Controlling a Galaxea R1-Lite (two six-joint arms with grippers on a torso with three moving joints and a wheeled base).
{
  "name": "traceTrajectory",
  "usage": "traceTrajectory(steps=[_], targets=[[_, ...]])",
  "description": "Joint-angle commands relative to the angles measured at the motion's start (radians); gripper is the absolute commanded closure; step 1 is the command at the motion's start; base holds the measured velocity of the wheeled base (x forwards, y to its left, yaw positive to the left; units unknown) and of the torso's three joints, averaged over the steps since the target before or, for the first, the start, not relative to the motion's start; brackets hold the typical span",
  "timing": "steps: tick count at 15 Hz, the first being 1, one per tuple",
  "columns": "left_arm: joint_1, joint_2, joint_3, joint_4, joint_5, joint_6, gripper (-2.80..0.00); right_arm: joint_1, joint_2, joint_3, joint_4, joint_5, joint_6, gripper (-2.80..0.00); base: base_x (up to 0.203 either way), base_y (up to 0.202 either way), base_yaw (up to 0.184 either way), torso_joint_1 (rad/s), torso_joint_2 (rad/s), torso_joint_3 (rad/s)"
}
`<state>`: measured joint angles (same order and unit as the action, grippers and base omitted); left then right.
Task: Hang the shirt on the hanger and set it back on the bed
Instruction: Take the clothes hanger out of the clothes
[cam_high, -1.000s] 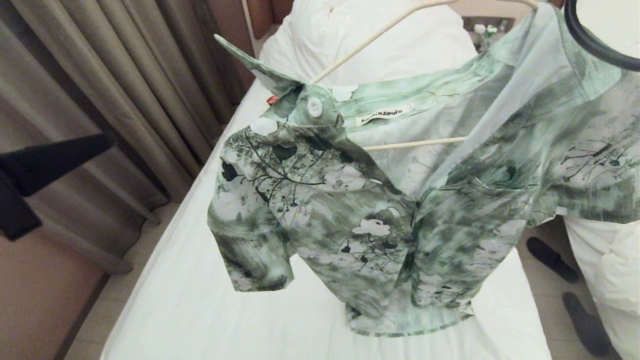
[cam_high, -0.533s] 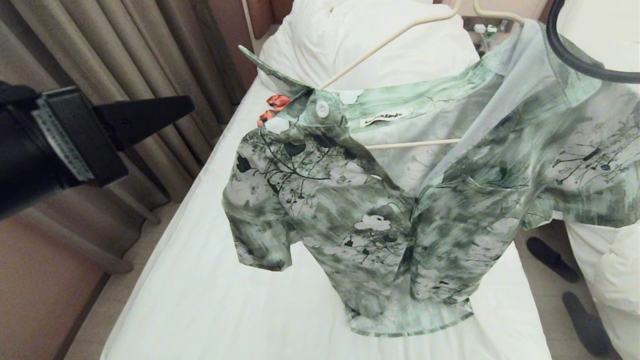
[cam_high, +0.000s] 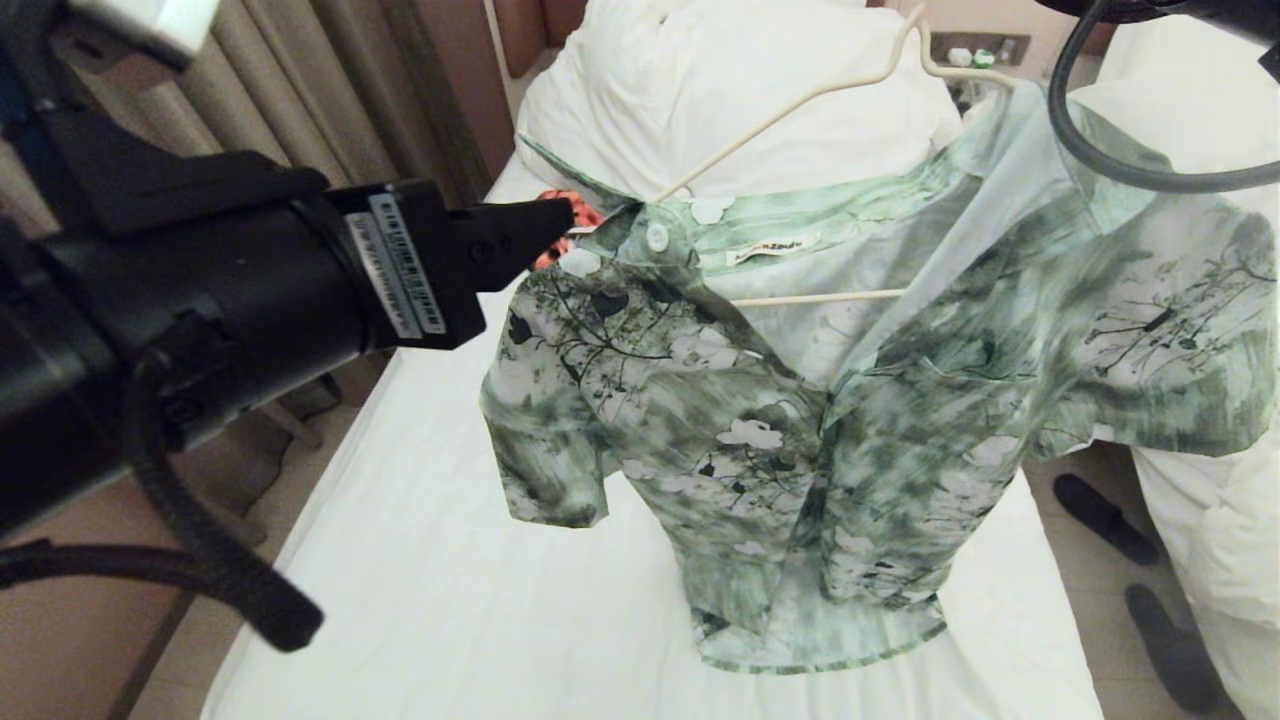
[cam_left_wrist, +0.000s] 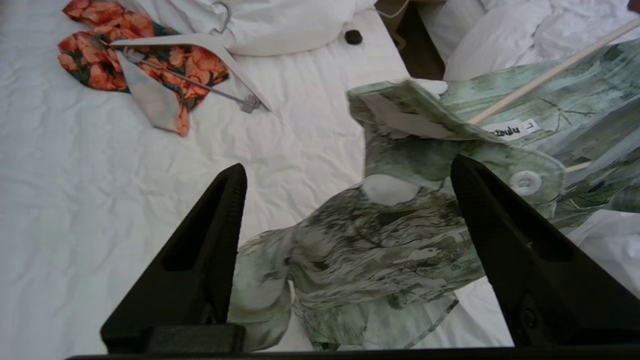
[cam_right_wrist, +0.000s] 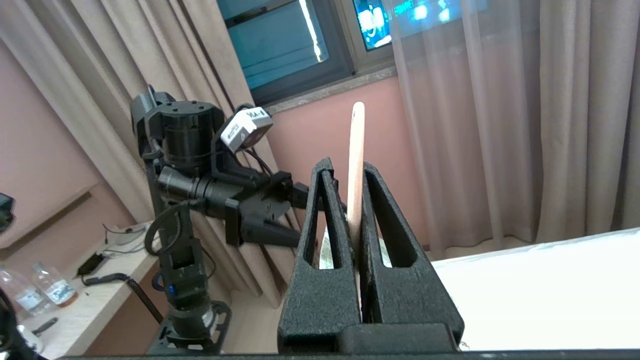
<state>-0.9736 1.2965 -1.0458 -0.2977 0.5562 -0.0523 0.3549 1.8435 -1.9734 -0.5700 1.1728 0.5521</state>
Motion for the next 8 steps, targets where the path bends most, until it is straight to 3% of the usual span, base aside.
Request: traceTrajectory(steps=[1,8], targets=[[-0.008,0.079,-0.030,-0.001,0.008,0.001,-2.80,-0.001,0.018,-0.001,-0.004,0.007,-0.003,0.00,0.000,0.000,0.000,0.000,0.00,0.000],[0.000,0.173,-0.026,-0.003,0.021,-0.018,-2.80,-0.024,0.118,-0.004,-0.033,0.007,-0.060,0.00,0.000,0.000,0.000,0.000,0.00,0.000]])
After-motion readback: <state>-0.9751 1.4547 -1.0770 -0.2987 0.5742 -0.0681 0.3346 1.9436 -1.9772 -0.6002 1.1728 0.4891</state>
